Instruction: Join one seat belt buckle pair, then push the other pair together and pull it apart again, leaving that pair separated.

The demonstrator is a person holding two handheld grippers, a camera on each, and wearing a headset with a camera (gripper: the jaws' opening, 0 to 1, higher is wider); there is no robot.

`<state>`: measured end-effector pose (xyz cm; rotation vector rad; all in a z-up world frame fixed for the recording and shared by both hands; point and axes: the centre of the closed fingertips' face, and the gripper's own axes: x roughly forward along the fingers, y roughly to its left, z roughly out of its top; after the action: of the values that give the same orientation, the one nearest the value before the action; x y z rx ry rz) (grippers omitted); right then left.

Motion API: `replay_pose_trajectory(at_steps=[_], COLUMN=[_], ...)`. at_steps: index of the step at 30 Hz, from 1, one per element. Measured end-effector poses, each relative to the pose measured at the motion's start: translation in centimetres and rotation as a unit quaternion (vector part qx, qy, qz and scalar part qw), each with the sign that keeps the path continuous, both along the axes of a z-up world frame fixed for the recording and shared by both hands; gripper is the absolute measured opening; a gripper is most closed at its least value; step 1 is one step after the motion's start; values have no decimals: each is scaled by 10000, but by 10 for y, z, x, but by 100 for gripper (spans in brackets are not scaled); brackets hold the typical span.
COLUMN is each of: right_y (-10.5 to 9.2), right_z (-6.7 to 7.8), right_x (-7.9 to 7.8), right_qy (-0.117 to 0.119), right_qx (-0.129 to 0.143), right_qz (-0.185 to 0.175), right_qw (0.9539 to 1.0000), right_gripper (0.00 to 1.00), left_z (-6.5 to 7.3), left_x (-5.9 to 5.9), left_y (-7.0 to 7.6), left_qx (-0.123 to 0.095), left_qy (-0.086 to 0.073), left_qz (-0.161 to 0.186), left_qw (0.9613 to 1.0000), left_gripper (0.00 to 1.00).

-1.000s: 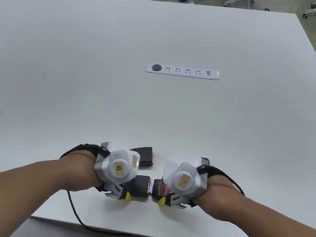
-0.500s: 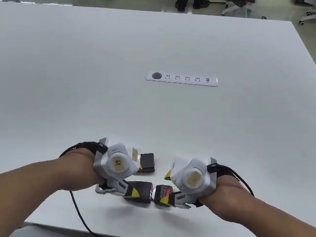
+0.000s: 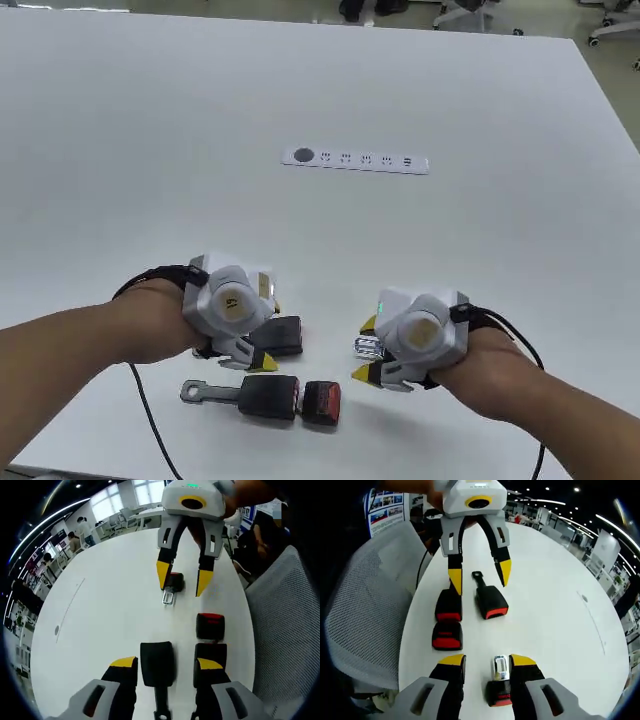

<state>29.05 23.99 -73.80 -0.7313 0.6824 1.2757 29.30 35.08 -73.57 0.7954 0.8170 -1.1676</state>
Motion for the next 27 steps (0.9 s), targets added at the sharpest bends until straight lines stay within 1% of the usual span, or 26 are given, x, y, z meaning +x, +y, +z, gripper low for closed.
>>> replay_pose_trajectory(at_steps=[3,4,5,6,7,8,9,11,12,14,18,19,20,21,22,24,27], right_y=[-10,-14,-17,-20,-24,-26,-28,-30,-31,-34,-41,-43,-45,-46,-46,-44,-42], right_z=[-2,-4,-6,-8,-12,-14,-16,-17,-19,-18,-30,-34,-37,-43,-45,-42,-44], right_x=[8,11,13,15,17,18,18,16,16,13,14,13,14,15,15,14,15], right_qy=[-34,-6,2,-7,-17,-15,-10,54,61,23,144,189,215,268,291,312,314], right_qx=[-65,-108,-129,-162,-219,-245,-254,-273,-297,-390,-503,-535,-558,-558,-527,-513,-472], right_qz=[-69,-95,-102,-102,-102,-97,-83,-60,-30,37,41,30,33,25,27,16,32], right_qw=[9999,9999,9999,9998,9997,9997,9996,9996,9995,9992,9986,9984,9982,9981,9982,9982,9984], right_gripper=[33,33,33,33,33,33,33,34,34,36,35,34,34,33,33,33,32], left_z=[-4,-5,-8,-11,-14,-14,-17,-22,-22,-24,-31,-33,-36,-38,-38,-41,-44], left_x=[6,7,10,12,12,10,8,9,10,12,17,16,12,10,10,9,9], left_y=[3,4,6,9,11,10,9,11,11,9,8,8,8,7,6,6,7], left_qx=[60,79,145,200,241,231,251,309,309,280,293,306,306,313,355,350,373], left_qy=[-21,-44,-98,-89,-51,-28,53,77,91,136,168,216,344,358,336,389,352], left_qz=[-13,-26,-54,-45,-89,-127,-149,-188,-181,-172,-175,-189,-233,-293,-345,-349,-426], left_qw=[10000,10000,9998,9998,9997,9996,9996,9993,9993,9994,9993,9991,9987,9984,9982,9980,9978], left_gripper=[48,47,47,47,47,48,48,47,47,47,45,44,42,38,37,36,35])
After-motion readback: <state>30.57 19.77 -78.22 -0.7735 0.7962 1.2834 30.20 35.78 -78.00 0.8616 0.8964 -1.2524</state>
